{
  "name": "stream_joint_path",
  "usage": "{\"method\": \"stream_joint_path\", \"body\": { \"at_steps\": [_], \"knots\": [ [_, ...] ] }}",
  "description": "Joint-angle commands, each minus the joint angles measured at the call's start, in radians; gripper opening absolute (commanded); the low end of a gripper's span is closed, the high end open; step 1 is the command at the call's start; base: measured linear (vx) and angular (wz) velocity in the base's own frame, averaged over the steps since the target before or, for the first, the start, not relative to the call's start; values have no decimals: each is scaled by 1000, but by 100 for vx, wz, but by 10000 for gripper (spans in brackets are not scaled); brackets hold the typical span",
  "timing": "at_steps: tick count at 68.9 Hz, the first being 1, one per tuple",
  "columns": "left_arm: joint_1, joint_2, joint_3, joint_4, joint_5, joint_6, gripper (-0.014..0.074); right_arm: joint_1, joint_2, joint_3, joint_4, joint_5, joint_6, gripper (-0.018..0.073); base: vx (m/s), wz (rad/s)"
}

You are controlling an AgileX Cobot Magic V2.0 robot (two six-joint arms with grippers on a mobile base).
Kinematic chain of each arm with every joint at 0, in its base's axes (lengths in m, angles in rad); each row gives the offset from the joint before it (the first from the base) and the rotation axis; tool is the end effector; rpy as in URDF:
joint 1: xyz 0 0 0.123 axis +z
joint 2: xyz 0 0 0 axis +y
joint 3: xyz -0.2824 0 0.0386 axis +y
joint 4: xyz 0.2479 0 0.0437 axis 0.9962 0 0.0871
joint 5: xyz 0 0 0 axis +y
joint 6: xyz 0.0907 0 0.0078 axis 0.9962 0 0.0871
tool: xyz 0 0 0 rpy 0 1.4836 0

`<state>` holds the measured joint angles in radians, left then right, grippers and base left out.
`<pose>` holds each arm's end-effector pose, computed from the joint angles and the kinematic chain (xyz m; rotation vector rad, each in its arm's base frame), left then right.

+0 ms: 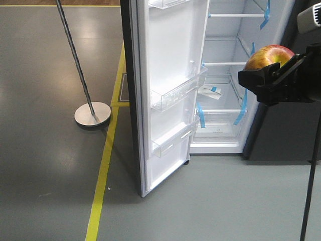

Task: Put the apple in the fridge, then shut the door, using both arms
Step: 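Drive up to the refrigerator opening with the apple held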

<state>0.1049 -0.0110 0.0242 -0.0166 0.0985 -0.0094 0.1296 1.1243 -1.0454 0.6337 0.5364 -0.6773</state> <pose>0.0564 0.0058 0.1966 -0.1030 1.5923 0.0602 0.2363 0.0586 0.3815 -0.4367 1.9533 0.3185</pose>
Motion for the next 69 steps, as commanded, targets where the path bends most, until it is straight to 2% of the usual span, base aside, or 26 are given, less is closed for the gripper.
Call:
{"method": "stream_joint_path", "body": {
  "at_steps": [1,69],
  "knots": [
    [-8,-14,-20,-10,-73,-8,-8,-2,-22,-28,21,-61,-7,57,8,0],
    [-8,-14,-20,-10,-73,-8,-8,-2,-22,-28,21,-61,-7,57,8,1]
  ]
}}
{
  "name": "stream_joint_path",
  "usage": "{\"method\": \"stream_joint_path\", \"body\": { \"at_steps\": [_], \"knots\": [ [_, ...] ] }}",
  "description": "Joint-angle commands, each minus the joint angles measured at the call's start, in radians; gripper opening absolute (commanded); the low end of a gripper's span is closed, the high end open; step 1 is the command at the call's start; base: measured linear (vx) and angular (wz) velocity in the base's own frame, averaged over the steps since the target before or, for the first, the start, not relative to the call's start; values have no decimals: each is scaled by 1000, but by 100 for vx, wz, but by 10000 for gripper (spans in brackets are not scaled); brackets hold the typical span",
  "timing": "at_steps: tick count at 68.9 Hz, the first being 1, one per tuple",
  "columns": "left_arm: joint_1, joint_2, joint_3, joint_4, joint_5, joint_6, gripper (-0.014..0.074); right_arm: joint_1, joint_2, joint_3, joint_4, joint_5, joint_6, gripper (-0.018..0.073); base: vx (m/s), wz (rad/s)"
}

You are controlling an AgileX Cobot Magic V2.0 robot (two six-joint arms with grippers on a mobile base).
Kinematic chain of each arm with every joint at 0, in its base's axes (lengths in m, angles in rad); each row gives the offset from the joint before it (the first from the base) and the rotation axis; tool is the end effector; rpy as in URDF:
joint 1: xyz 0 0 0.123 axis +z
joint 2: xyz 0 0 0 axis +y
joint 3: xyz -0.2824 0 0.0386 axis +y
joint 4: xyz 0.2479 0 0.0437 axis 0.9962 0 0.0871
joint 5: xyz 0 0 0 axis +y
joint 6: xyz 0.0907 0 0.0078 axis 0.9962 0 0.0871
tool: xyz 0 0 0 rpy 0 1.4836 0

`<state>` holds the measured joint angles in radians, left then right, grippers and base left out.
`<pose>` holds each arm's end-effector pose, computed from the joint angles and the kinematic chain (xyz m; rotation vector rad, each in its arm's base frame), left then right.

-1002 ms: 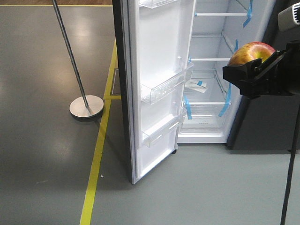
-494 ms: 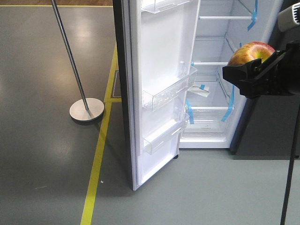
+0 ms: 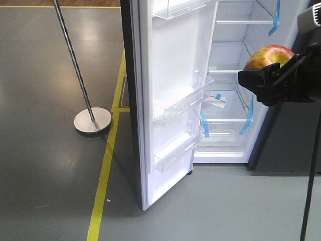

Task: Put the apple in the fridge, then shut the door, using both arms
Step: 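Drive up to the refrigerator opening with the apple held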

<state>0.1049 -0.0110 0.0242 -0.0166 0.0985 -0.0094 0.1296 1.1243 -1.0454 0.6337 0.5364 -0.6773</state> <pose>0.0564 0.0058 0.1966 -0.1030 1.5923 0.0602 0.2363 0.0586 0.3815 -0.4367 1.9533 0.3185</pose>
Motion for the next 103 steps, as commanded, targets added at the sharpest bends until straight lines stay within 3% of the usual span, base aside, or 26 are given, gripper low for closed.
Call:
{"method": "stream_joint_path", "body": {
  "at_steps": [1,103],
  "knots": [
    [-8,-14,-20,-10,-73,-8,-8,-2,-22,-28,21,-61,-7,57,8,1],
    [-8,-14,-20,-10,-73,-8,-8,-2,-22,-28,21,-61,-7,57,6,0]
  ]
}}
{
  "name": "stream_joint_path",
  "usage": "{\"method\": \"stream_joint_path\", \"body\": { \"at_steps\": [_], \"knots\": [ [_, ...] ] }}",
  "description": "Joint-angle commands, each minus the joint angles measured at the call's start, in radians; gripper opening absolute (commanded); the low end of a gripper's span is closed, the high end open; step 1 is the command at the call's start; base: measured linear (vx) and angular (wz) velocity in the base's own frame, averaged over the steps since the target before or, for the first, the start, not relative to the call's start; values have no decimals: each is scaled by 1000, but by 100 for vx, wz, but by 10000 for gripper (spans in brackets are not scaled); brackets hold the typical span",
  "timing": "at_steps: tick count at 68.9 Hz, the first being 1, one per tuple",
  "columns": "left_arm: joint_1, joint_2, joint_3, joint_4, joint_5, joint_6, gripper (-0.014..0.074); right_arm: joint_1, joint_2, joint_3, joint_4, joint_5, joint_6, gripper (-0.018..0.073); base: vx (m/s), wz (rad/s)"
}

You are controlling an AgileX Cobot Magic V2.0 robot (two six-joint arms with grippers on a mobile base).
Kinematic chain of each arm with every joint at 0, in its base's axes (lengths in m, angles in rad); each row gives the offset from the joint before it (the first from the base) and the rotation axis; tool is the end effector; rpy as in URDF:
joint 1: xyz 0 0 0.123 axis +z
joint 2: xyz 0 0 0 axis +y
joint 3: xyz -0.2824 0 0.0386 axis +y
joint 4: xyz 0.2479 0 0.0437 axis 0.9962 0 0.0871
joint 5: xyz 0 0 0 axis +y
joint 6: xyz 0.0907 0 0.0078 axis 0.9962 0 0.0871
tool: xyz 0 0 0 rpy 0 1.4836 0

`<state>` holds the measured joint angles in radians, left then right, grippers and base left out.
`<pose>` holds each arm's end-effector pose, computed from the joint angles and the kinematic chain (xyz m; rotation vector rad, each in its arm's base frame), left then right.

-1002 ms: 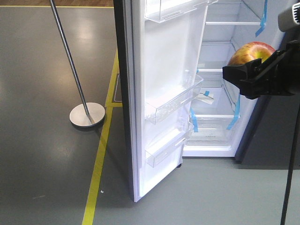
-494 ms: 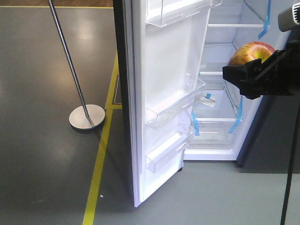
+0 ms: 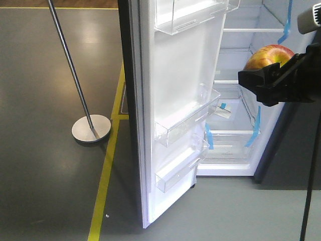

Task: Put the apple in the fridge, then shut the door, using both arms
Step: 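Drive up to the refrigerator opening with the apple held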

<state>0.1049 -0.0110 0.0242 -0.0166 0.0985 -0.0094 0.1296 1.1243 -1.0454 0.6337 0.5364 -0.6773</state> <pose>0.0564 0.0058 0.1966 -0.1030 1.5923 0.0602 0.2363 0.0586 0.3815 -0.4367 1.9533 0.3185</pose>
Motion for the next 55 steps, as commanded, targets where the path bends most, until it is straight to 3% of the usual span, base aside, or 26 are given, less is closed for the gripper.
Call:
{"method": "stream_joint_path", "body": {
  "at_steps": [1,55],
  "knots": [
    [-8,-14,-20,-10,-73,-8,-8,-2,-22,-28,21,-61,-7,57,8,-1],
    [-8,-14,-20,-10,-73,-8,-8,-2,-22,-28,21,-61,-7,57,8,-2]
  ]
}}
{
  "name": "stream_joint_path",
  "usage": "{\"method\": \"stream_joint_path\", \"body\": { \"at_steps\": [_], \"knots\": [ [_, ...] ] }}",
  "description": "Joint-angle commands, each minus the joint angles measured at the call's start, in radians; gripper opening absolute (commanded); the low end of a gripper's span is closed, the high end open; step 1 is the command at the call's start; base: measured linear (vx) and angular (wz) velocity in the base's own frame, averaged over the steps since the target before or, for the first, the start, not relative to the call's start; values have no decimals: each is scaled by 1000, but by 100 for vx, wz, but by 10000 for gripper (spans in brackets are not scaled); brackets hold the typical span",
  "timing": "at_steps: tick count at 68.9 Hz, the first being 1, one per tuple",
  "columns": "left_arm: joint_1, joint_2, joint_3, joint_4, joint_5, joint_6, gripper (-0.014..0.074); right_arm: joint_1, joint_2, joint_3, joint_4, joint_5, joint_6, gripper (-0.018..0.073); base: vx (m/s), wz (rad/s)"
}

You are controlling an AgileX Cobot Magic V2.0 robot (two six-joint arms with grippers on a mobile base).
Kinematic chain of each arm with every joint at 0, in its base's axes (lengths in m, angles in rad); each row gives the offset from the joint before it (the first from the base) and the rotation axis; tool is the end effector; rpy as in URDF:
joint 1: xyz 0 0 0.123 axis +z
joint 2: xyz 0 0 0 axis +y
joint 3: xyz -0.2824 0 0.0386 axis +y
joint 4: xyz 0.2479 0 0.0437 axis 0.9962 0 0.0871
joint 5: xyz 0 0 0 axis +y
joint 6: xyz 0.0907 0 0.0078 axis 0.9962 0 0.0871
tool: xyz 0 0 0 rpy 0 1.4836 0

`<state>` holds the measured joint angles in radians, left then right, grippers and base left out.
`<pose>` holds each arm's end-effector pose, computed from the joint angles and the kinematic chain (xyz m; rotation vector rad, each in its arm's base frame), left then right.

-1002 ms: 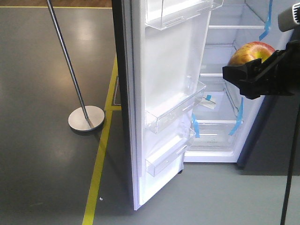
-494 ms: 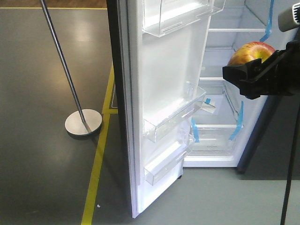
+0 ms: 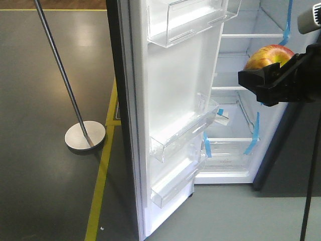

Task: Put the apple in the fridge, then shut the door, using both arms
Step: 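Drive up to the refrigerator opening with the apple held, then move the right gripper with the apple toward the top door bin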

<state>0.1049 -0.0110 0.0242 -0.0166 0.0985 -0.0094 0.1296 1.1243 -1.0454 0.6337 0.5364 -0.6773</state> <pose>0.0564 0.0058 0.1966 -0.1030 1.5923 0.0602 0.2363 0.0586 0.3815 -0.4367 1.9533 0.3185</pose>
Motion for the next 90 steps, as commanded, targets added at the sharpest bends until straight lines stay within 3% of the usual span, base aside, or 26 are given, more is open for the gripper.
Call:
{"method": "stream_joint_path", "body": {
  "at_steps": [1,90],
  "knots": [
    [-8,-14,-20,-10,-73,-8,-8,-2,-22,-28,21,-61,-7,57,7,-3],
    [-8,-14,-20,-10,-73,-8,-8,-2,-22,-28,21,-61,-7,57,5,-1]
  ]
}}
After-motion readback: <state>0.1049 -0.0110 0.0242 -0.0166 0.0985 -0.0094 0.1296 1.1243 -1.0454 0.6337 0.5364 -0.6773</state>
